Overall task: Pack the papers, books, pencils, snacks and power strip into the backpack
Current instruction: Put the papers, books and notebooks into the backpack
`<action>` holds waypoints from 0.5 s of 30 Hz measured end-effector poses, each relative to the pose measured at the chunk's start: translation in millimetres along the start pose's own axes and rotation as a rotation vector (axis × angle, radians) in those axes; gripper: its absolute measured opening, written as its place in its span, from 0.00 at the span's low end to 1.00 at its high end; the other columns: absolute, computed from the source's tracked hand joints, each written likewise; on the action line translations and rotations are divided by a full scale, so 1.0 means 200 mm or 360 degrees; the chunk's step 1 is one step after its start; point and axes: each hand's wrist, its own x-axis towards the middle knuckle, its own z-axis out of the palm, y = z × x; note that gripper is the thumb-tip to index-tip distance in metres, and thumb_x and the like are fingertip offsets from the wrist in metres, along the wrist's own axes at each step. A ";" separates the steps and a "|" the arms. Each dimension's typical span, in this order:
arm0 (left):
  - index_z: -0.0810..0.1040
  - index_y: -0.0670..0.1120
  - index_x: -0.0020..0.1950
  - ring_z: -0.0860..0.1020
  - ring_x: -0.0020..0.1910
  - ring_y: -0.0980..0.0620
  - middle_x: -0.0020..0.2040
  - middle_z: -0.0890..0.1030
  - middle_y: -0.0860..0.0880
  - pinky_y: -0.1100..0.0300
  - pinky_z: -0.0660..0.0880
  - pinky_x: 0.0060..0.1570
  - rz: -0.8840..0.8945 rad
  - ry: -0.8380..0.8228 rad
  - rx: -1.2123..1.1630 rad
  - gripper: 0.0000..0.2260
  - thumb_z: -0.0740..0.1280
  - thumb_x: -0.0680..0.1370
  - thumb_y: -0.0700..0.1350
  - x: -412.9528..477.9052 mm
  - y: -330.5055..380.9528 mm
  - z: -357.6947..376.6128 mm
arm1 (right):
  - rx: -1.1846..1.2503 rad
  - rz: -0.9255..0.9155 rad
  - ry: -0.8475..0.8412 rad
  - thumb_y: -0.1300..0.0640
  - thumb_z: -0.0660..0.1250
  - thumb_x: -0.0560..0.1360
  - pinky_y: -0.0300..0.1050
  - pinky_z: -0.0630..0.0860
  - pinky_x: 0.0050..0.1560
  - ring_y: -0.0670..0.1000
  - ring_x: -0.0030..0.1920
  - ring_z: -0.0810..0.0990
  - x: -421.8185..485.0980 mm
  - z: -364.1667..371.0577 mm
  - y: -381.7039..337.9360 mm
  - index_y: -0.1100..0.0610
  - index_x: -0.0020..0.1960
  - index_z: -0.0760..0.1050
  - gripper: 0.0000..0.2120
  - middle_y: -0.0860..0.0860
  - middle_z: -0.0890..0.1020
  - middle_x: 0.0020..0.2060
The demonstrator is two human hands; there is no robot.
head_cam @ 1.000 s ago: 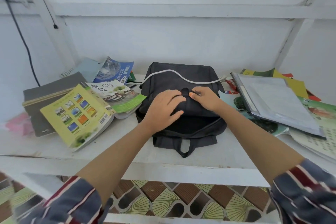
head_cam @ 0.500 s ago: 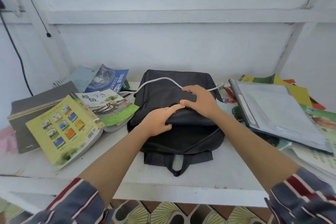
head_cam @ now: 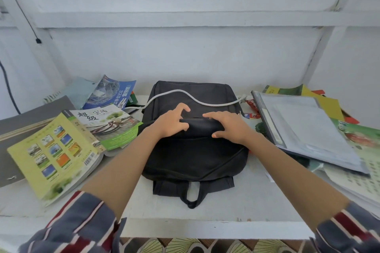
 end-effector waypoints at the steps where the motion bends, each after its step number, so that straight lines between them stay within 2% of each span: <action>1: 0.61 0.54 0.65 0.72 0.60 0.47 0.46 0.77 0.47 0.49 0.68 0.60 -0.0022 -0.0008 -0.0018 0.24 0.66 0.72 0.44 0.01 0.00 -0.01 | 0.0084 0.0019 -0.0022 0.55 0.69 0.73 0.47 0.64 0.64 0.52 0.65 0.70 0.01 0.00 0.01 0.46 0.72 0.62 0.30 0.49 0.73 0.66; 4: 0.56 0.54 0.72 0.73 0.60 0.46 0.56 0.78 0.45 0.50 0.64 0.66 0.0095 0.0042 0.0175 0.31 0.66 0.72 0.46 0.02 0.00 -0.02 | 0.0402 0.0104 -0.0106 0.58 0.67 0.75 0.46 0.66 0.64 0.52 0.62 0.72 0.06 -0.02 0.04 0.45 0.71 0.62 0.28 0.52 0.75 0.62; 6: 0.57 0.50 0.74 0.73 0.60 0.46 0.59 0.78 0.46 0.50 0.59 0.68 0.0413 0.0336 0.0474 0.32 0.65 0.71 0.47 0.02 -0.02 -0.01 | 0.0609 0.0129 -0.0120 0.60 0.67 0.75 0.46 0.67 0.64 0.50 0.61 0.73 0.10 -0.03 0.07 0.45 0.70 0.63 0.27 0.51 0.74 0.63; 9: 0.64 0.51 0.69 0.75 0.56 0.47 0.56 0.78 0.47 0.53 0.66 0.60 0.0968 0.0722 0.0834 0.26 0.62 0.71 0.48 0.03 -0.08 0.01 | 0.0804 0.0094 -0.0155 0.63 0.66 0.75 0.41 0.66 0.60 0.50 0.60 0.73 0.16 -0.05 0.09 0.48 0.68 0.65 0.25 0.47 0.69 0.66; 12: 0.64 0.54 0.69 0.74 0.55 0.47 0.57 0.77 0.46 0.53 0.70 0.54 0.1230 0.0715 0.1182 0.26 0.64 0.72 0.52 0.05 -0.17 0.05 | 0.0861 0.0122 -0.0244 0.65 0.65 0.76 0.38 0.70 0.57 0.51 0.58 0.75 0.23 -0.08 0.11 0.50 0.67 0.67 0.23 0.47 0.69 0.66; 15: 0.60 0.56 0.72 0.75 0.59 0.43 0.63 0.75 0.44 0.52 0.73 0.56 0.1204 0.0607 0.1358 0.36 0.72 0.68 0.54 0.07 -0.24 0.05 | 0.0820 0.0166 -0.0328 0.64 0.64 0.76 0.39 0.72 0.54 0.52 0.53 0.76 0.30 -0.11 0.12 0.51 0.68 0.67 0.22 0.47 0.69 0.65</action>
